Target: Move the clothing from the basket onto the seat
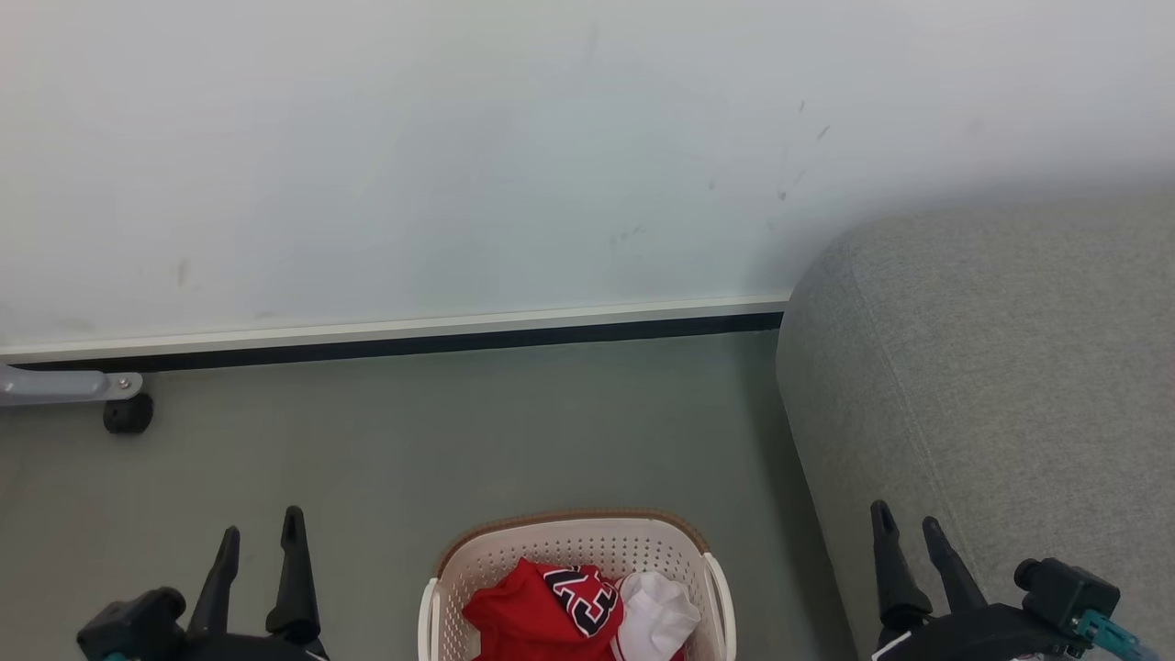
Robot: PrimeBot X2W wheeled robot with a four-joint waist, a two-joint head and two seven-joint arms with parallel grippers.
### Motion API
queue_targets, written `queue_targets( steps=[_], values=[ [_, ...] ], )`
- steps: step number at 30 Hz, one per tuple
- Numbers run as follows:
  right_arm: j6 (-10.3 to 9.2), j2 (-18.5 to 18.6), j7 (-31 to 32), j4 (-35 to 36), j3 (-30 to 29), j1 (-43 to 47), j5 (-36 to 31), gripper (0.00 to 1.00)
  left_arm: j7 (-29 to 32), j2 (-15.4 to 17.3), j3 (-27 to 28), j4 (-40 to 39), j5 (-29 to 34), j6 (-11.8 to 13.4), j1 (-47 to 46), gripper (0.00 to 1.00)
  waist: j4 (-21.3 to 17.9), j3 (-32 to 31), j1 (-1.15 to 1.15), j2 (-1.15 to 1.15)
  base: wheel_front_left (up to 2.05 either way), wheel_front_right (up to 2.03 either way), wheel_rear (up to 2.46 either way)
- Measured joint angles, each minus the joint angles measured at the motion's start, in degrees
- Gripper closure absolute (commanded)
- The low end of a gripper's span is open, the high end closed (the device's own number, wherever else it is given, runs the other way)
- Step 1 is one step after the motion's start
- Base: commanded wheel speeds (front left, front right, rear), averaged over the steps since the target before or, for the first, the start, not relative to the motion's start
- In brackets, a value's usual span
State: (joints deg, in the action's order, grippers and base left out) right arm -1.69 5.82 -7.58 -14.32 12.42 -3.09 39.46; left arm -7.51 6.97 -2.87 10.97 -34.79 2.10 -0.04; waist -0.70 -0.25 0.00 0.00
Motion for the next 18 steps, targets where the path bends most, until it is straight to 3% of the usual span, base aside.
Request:
queue_targets(
  steps=[18],
  values=[
    [-1.42, 1.08, -3.22, 0.59, 4.49, 0.01, -11.92, 0.00, -3.47, 0.56, -0.80, -0.22, 11.63, 1.78, 1.82, 0.00, -0.27, -0.61, 0.00, 0.00, 0.00, 0.00, 0.00]
  ],
)
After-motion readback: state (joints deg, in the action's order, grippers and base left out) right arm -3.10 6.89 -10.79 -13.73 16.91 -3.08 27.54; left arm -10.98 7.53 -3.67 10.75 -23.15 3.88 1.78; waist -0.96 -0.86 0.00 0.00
